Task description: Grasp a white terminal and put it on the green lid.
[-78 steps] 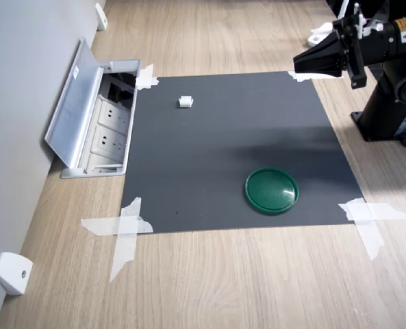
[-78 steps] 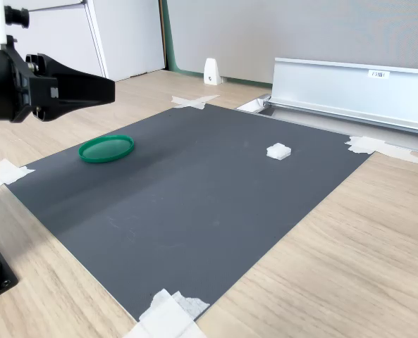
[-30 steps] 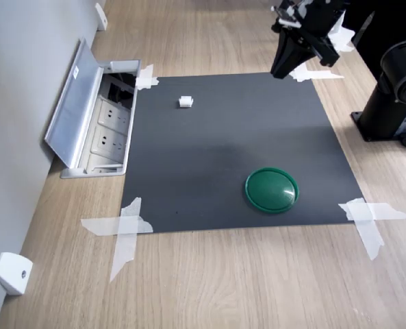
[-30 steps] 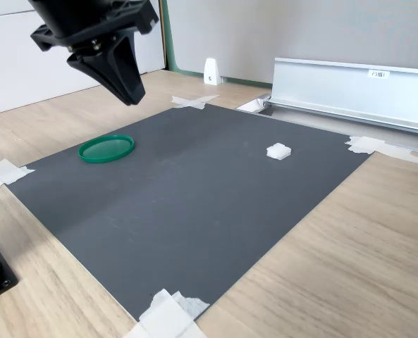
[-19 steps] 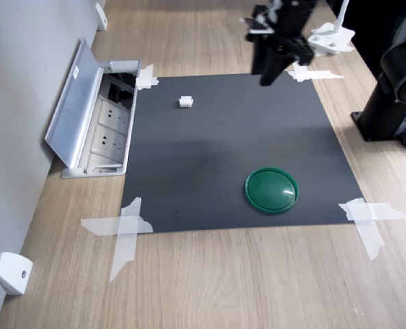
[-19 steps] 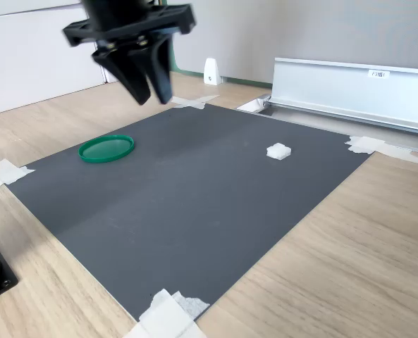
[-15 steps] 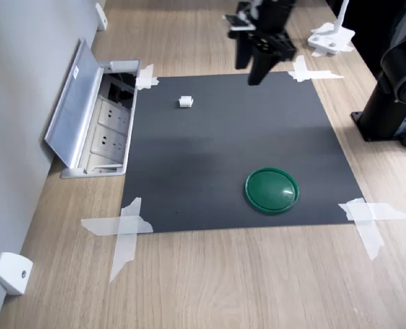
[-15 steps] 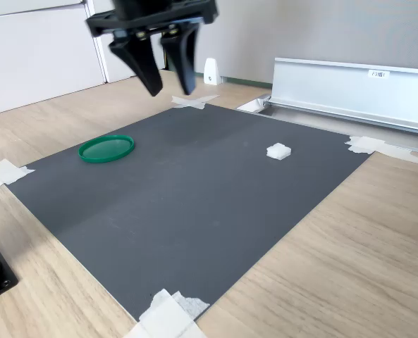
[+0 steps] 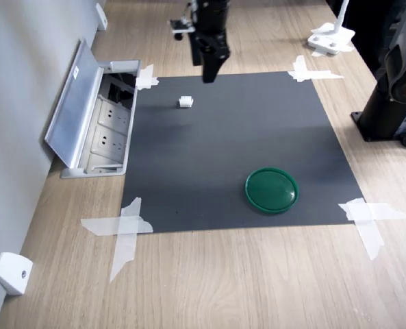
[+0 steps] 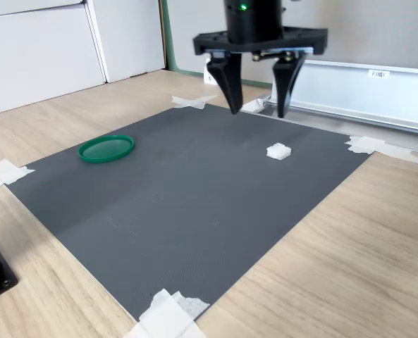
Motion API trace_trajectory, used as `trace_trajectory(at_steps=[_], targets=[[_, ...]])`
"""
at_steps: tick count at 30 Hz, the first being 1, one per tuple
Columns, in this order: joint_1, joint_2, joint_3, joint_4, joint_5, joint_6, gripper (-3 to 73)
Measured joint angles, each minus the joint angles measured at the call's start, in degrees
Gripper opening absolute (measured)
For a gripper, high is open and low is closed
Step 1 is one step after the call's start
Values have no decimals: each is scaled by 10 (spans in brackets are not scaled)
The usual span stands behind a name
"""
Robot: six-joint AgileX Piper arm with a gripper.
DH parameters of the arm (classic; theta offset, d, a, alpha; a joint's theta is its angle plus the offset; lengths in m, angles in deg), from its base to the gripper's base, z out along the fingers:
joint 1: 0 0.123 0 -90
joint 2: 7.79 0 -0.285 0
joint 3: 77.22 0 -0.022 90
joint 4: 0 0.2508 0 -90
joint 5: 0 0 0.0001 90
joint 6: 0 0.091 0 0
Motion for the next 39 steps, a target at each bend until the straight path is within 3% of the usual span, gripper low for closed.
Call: trace_trajectory(at_steps=[10, 23, 27, 33, 39], targets=[[0, 102, -40, 6, -9, 8, 639], [0, 130, -48, 7, -24, 6, 621], [0, 130, -48, 8, -27, 0, 542], [0, 131, -48, 18, -33, -1, 315], [4, 123, -48, 30, -23, -4, 315]])
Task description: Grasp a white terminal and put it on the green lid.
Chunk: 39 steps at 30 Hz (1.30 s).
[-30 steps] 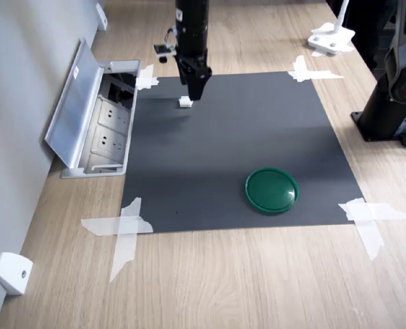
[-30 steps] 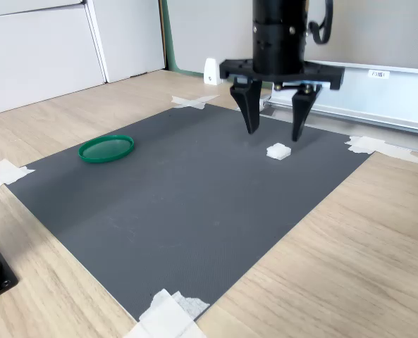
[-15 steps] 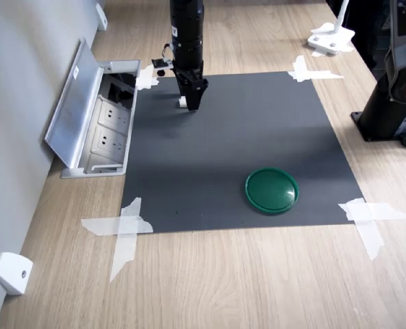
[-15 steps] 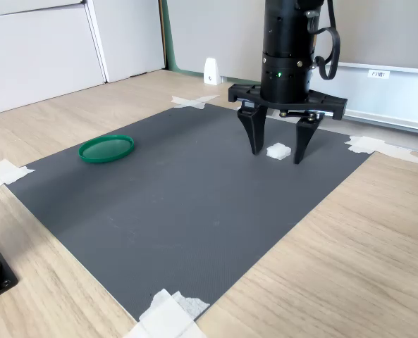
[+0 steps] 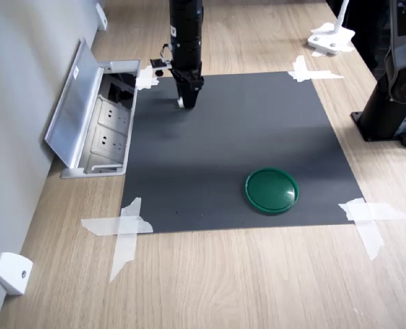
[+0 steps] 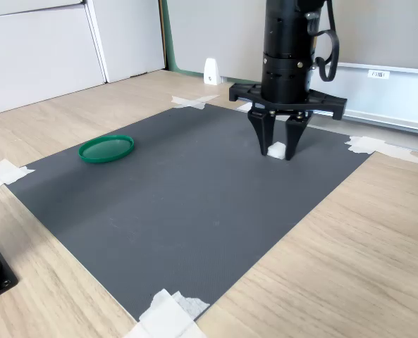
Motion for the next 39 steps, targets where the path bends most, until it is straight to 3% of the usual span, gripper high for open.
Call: trace_trajectory(at_steps=[12, 20, 28, 34, 39], targets=[[96, -147, 69, 0, 39, 0, 315], [245, -246, 211, 3, 33, 0, 315], [373, -263, 301, 5, -21, 12, 315], [423, -263, 310, 7, -65, 25, 315], [434, -254, 310, 6, -76, 47, 315]])
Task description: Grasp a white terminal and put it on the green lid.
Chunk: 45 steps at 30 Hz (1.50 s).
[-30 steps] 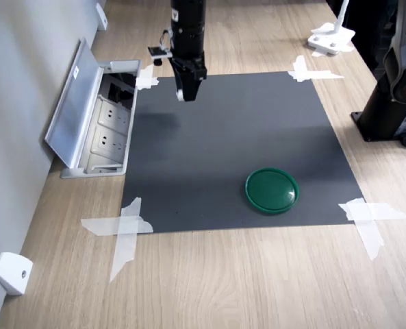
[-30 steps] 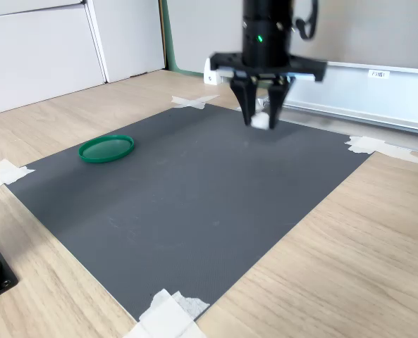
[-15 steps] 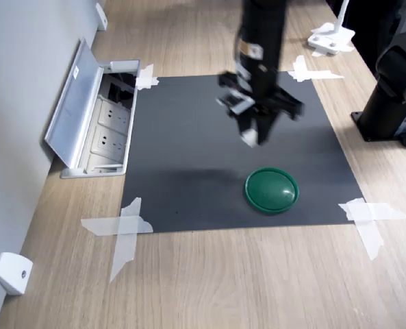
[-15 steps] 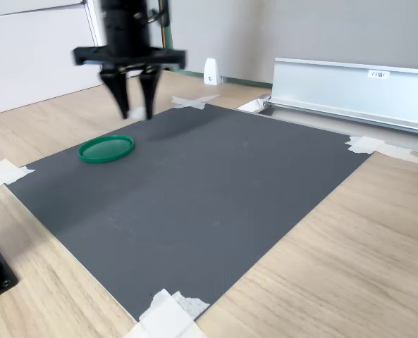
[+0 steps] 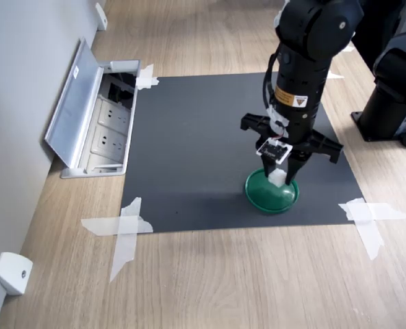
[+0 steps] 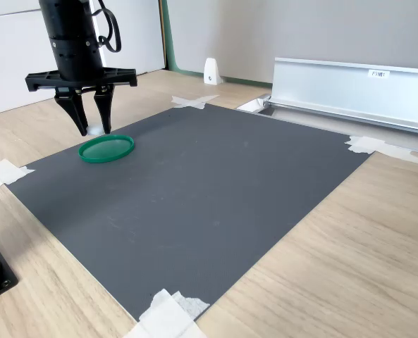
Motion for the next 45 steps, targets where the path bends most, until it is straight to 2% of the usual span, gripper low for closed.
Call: trace_trajectory(at_steps=[6, 12, 15, 19, 22, 25, 28, 32, 36, 39, 42, 45], targets=[[0, 17, 0, -21, -3, 23, 315], [0, 17, 0, -28, -4, 22, 319], [0, 17, 0, -28, -4, 18, 385], [0, 17, 0, -28, -4, 17, 559], [0, 17, 0, -28, -5, 21, 659], [0, 17, 0, -30, -5, 35, 695], [0, 17, 0, -30, -5, 46, 694], [0, 4, 0, -30, -5, 64, 614], [0, -12, 0, -27, -2, 91, 441], [0, -42, 0, -19, -1, 112, 284], [-4, -89, 0, -11, 1, 142, 171], [-16, -151, 6, -15, 2, 170, 105]])
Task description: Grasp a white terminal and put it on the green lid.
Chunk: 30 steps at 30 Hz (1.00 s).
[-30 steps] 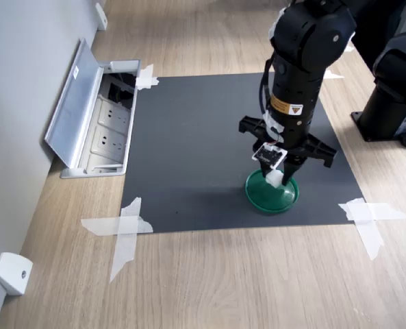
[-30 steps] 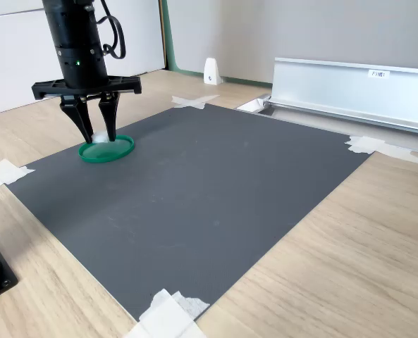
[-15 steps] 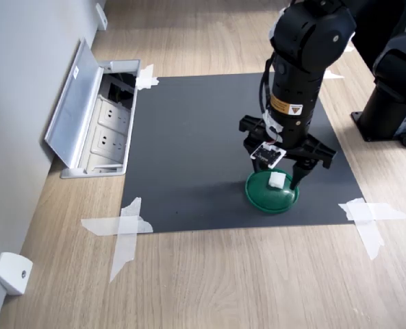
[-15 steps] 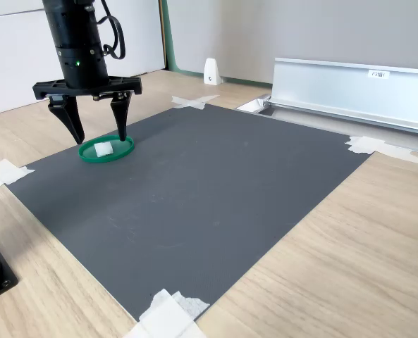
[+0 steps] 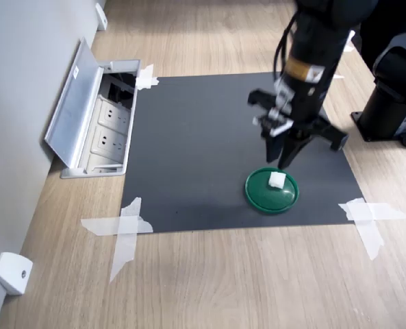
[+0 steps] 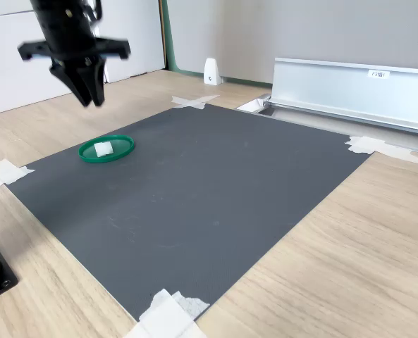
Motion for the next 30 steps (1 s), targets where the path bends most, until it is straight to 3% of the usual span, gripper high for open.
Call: trace_trajectory(at_steps=[6, 11, 15, 23, 30], targets=[[-104, -148, 44, -18, -13, 22, 85], [-225, -280, 98, -54, -81, 23, 84], [-286, -382, 146, -72, -119, 23, 81], [-306, -533, 274, -62, -135, 23, 81], [-306, -659, 397, -59, -207, 22, 81]])
